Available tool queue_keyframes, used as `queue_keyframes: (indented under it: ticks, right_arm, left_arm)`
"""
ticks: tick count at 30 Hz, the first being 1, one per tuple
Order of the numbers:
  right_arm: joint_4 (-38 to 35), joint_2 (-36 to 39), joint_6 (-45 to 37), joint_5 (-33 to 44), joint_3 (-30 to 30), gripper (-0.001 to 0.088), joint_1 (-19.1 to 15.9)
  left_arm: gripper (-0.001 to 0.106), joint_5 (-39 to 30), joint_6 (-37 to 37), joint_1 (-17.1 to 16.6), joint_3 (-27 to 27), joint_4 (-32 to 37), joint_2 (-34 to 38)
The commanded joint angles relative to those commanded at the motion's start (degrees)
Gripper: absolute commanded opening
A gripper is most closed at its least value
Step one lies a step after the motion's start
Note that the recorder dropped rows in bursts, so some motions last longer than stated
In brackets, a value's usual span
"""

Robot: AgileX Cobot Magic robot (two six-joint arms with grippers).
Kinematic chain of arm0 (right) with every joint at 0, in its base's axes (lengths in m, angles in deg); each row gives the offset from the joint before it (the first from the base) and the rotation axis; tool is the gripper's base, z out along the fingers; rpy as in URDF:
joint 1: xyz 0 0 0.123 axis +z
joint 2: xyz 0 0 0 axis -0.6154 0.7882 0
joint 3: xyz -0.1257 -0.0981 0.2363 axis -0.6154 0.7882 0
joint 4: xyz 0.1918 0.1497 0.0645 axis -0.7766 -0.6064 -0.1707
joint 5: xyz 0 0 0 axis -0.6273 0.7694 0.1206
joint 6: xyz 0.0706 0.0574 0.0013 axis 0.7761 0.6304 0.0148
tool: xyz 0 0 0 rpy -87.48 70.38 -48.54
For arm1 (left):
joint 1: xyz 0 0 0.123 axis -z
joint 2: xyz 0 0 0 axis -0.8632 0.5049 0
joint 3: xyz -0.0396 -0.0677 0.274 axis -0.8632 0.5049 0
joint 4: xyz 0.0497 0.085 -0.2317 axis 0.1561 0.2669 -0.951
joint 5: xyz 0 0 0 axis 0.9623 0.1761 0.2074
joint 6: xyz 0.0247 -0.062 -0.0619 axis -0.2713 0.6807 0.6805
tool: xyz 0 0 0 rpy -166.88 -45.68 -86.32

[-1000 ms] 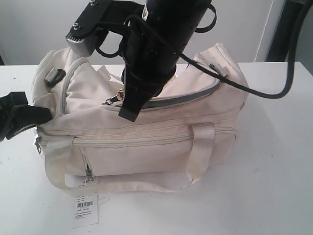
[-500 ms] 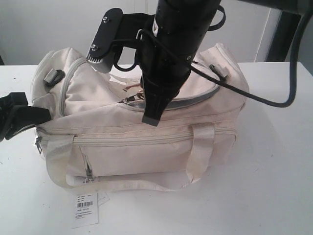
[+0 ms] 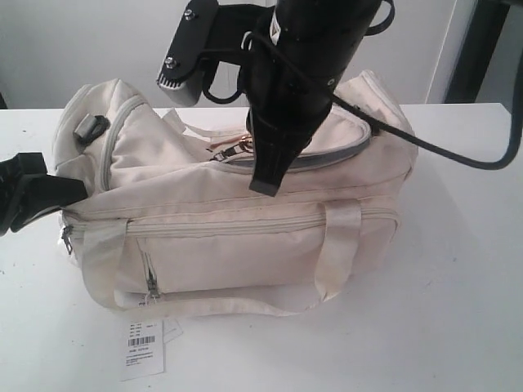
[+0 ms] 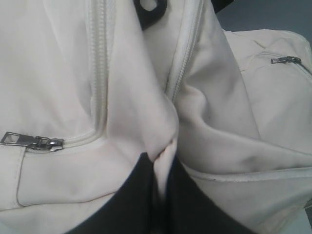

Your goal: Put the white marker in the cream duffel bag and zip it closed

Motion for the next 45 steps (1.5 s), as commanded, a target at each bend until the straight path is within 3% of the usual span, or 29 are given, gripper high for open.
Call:
queue_keyframes:
  ticks: [23, 34, 45]
  right_arm:
    - [-3.0, -2.0, 0.0, 0.0, 0.0, 0.0, -5.4]
    - [-1.9, -4.5, -1.3, 0.0, 7.0, 0.0, -6.9]
    - [-2.9, -5.8, -1.3, 0.0, 8.0, 0.0, -7.7]
  left_arm:
    - [0.0, 0.2, 0.0, 0.0, 0.0, 0.0, 0.0]
    - [0.0, 0.4, 0.0, 0.0, 0.0, 0.2, 0.0]
    - [0.0, 0.4, 0.0, 0.0, 0.0, 0.4, 0.0]
